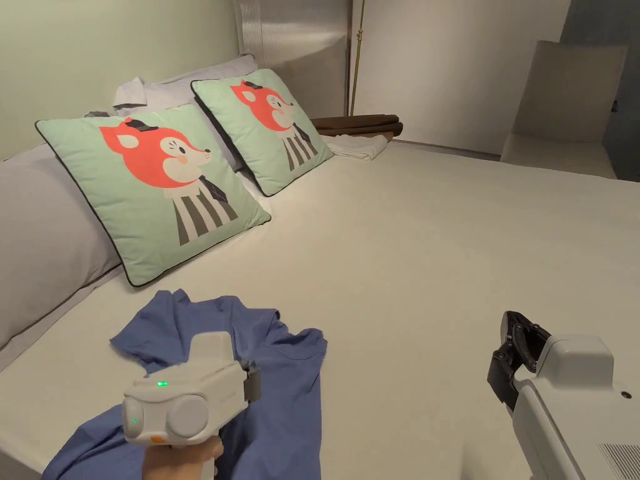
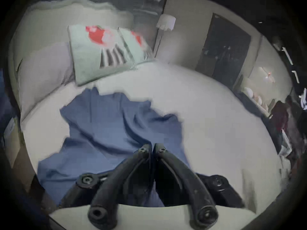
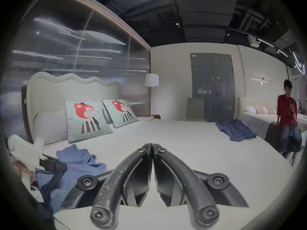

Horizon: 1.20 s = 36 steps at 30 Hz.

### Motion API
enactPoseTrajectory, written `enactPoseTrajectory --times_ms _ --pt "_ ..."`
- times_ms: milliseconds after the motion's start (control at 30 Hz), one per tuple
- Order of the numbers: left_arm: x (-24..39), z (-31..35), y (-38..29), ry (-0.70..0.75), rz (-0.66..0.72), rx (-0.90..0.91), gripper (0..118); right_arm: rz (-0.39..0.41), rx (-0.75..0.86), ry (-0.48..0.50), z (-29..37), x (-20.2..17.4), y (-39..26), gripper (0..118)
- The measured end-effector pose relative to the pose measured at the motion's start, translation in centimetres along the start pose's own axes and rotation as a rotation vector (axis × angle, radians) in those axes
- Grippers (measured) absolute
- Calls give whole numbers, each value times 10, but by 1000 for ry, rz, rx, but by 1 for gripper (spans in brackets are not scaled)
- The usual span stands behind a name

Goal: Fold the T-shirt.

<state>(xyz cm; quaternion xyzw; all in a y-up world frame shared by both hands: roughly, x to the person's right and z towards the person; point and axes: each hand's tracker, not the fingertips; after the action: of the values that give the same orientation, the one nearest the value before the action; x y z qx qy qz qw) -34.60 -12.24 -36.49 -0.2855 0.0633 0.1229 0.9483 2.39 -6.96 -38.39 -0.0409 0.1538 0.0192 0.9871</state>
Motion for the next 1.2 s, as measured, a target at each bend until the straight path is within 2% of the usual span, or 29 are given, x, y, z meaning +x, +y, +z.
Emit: enactPoseTrajectory --times_ms 300,433,567,800,900,1100,1200 --pt "111 70 95 -274 -146 247 1 -35 55 -68 35 37 11 0" --pt "177 76 115 -443 -186 268 1 -39 80 -139 56 64 16 0" --pt "248 66 112 -553 -263 257 1 -38 98 -234 83 97 16 0" --pt "354 34 52 -755 -306 108 1 -8 90 -403 131 155 11 0" --pt "384 11 14 -816 -277 -14 1 -11 80 -454 147 174 8 0" --pt "407 -42 -75 -770 -352 -297 1 -5 50 -515 167 194 -1 0" --pt "404 -61 -115 -661 -454 -407 1 -12 35 -523 167 197 -7 0"
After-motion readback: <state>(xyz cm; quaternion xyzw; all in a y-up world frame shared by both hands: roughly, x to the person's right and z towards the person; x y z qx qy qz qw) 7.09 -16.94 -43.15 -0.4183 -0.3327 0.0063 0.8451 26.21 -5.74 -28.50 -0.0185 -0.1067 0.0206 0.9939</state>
